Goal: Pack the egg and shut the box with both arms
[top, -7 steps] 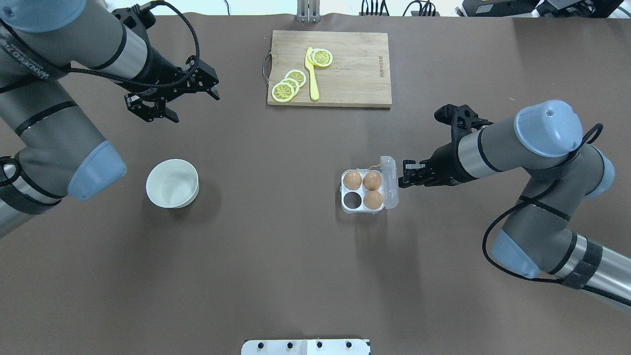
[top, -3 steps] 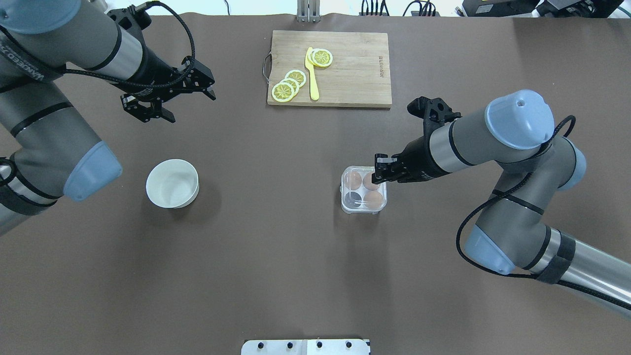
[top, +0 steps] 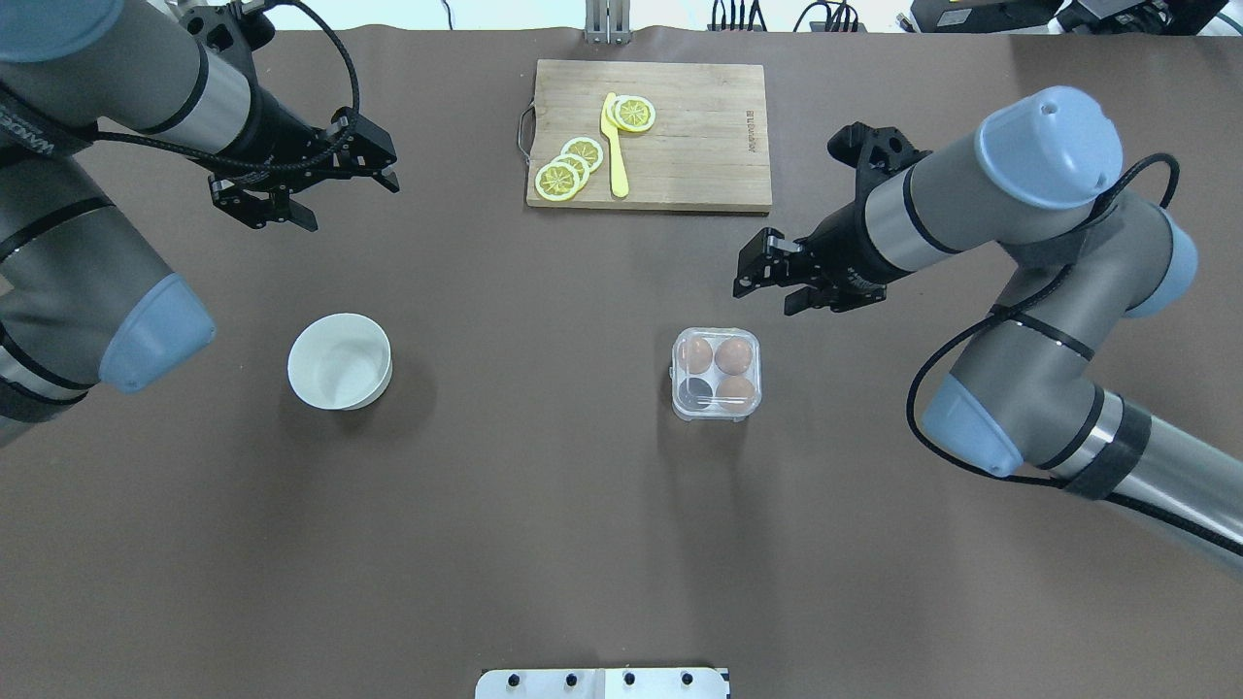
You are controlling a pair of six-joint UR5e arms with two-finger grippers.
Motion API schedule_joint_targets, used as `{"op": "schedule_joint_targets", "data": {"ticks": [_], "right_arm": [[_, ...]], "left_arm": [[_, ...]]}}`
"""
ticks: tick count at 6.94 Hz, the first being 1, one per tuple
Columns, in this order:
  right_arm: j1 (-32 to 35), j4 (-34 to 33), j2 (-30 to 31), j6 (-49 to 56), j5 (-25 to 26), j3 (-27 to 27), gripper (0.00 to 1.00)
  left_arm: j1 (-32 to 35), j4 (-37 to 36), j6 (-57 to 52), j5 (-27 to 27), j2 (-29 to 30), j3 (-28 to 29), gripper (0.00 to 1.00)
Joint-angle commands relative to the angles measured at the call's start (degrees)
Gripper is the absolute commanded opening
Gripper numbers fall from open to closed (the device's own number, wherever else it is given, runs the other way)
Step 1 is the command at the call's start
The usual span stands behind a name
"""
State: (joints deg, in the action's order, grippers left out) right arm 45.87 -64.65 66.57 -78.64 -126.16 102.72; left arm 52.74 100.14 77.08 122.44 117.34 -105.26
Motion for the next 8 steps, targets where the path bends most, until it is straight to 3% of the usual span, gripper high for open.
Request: {"op": "schedule_joint_targets", "data": {"ticks": [1,4,5,7,8], "right_arm": [[10.42,-13.50,0.14,12.11,-5.67,0.29,1.00],[24.41,-33.47,4.96,52.59,-7.35,-1.10,1.00],[28.53,-38.22,5.58,60.55,-7.52,-1.98,1.00],[35.91,-40.55,11.88,72.87,-7.70,-3.04,1.00],[40.31,-40.64,14.01,79.54,-7.79,-4.96,1.00]], "left_arm": [[4.28,-0.74,-10.99,-2.20,-1.93,-0.29,0.98],[12.70,-0.92,-37.09,-1.33,-18.05,-6.52,0.98],[15.78,-1.70,-49.19,0.50,-23.07,-6.36,0.98],[23.67,-1.62,-64.72,3.13,-30.13,-3.29,0.98],[27.81,-1.71,-67.56,9.33,-30.33,-0.84,0.98]]}}
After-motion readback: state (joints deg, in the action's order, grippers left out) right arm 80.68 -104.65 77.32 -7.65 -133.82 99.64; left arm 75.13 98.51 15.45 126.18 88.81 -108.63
